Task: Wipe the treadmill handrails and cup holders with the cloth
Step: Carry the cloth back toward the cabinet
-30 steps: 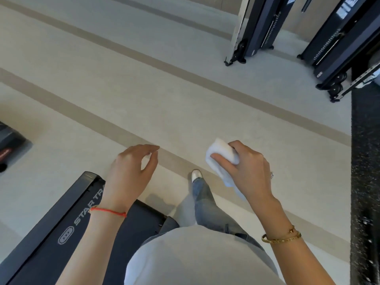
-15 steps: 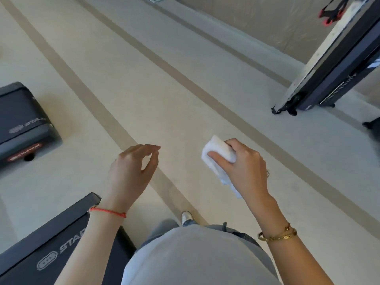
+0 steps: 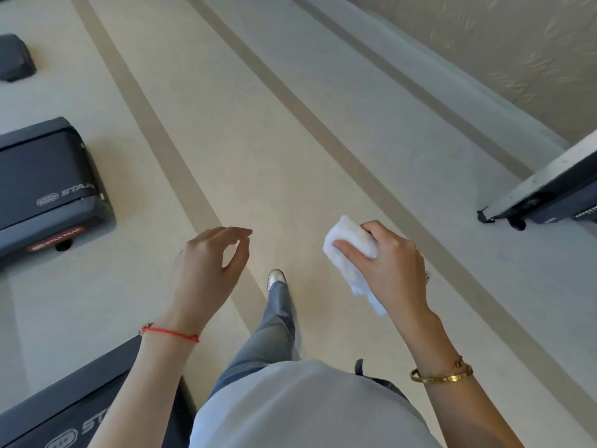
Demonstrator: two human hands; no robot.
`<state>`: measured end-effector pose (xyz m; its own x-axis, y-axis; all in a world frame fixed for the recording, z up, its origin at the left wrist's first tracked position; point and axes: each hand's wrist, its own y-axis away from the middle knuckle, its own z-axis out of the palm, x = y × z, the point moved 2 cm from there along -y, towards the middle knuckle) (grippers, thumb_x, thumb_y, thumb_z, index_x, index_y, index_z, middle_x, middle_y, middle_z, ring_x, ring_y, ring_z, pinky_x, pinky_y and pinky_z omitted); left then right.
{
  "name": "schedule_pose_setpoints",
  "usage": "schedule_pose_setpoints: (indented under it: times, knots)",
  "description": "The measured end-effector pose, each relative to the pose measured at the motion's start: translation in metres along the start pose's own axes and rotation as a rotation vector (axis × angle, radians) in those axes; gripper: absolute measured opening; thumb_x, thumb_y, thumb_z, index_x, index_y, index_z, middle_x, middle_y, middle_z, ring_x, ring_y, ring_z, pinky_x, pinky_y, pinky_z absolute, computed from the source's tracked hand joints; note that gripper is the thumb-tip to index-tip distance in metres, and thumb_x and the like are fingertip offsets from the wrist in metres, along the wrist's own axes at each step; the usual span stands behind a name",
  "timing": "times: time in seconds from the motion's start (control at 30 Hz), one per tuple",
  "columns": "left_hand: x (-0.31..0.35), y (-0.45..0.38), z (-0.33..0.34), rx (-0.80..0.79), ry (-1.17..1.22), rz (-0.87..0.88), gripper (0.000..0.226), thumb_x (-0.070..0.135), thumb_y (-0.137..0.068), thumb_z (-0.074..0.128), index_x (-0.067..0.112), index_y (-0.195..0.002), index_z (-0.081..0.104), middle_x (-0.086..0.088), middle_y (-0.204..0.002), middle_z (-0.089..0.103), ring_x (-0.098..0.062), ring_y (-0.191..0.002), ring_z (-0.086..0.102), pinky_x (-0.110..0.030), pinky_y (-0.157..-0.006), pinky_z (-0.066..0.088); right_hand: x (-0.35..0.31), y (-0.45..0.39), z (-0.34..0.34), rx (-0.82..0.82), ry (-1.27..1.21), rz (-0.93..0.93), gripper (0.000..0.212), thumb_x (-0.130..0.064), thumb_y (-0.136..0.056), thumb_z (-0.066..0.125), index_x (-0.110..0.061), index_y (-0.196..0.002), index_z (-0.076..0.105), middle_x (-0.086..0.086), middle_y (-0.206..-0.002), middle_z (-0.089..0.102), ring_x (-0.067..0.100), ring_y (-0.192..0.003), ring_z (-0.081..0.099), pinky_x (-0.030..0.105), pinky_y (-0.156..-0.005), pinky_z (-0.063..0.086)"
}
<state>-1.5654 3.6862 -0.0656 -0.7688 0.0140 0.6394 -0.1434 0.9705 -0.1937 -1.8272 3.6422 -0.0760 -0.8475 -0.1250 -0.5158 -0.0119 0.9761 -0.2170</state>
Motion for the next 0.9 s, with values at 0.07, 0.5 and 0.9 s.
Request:
schedule_pose_setpoints:
  times: [0.07, 0.5, 0.9]
  knots:
    - [-0.011, -0.044, 0.001, 0.017, 0.009, -0.012, 0.029, 0.026, -0.090, 0.052, 0.016, -0.103, 0.075, 0.001, -0.096, 0.074, -0.020, -0.087, 0.070, -0.043, -0.075, 0.056, -0.006, -0.045, 0.017, -0.021, -0.002, -0.007, 0.035, -0.057, -0.081, 0.063, -0.023, -0.078, 0.057, -0.008, -0.062, 0.058, 0.017, -0.059, 0.056, 0.027, -0.051, 0.042]
    - [-0.055, -0.331, -0.003, -0.030, -0.050, 0.006, 0.018, 0.018, -0.095, 0.061, 0.017, -0.106, 0.074, 0.006, -0.101, 0.073, -0.010, -0.075, 0.060, -0.030, -0.068, 0.049, -0.057, -0.324, 0.106, 0.055, -0.069, -0.019, 0.036, -0.064, -0.075, 0.052, -0.029, -0.073, 0.050, -0.010, -0.056, 0.050, 0.014, -0.052, 0.051, 0.024, -0.048, 0.037]
    - [-0.129, -0.567, 0.031, -0.011, -0.055, -0.038, 0.018, 0.020, -0.095, 0.060, 0.018, -0.107, 0.074, 0.006, -0.100, 0.073, 0.002, -0.057, 0.048, -0.030, -0.069, 0.049, -0.072, -0.563, 0.199, -0.030, -0.051, -0.034, 0.033, -0.056, -0.077, 0.065, -0.024, -0.076, 0.056, -0.007, -0.060, 0.055, 0.021, -0.056, 0.052, 0.027, -0.051, 0.038]
